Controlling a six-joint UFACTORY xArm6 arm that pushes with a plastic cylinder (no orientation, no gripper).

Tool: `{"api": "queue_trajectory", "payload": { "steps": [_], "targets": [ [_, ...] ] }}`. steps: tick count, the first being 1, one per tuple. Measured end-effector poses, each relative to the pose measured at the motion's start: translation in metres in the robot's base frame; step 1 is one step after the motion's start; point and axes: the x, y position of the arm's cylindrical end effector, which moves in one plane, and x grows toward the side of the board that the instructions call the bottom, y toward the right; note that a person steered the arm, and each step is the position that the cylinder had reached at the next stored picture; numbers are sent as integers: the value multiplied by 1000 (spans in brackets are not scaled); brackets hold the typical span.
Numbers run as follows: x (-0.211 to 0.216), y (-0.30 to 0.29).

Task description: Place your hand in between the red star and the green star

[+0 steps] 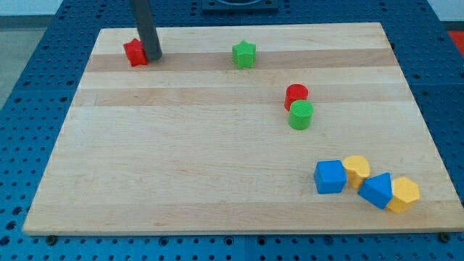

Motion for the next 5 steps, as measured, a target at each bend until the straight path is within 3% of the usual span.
{"api": "queue_trajectory", "payload": {
  "steps": [1, 2, 4, 5],
  "targets": [
    [4, -9],
    [41, -15],
    [50, -15],
    [46, 35]
  ]
}}
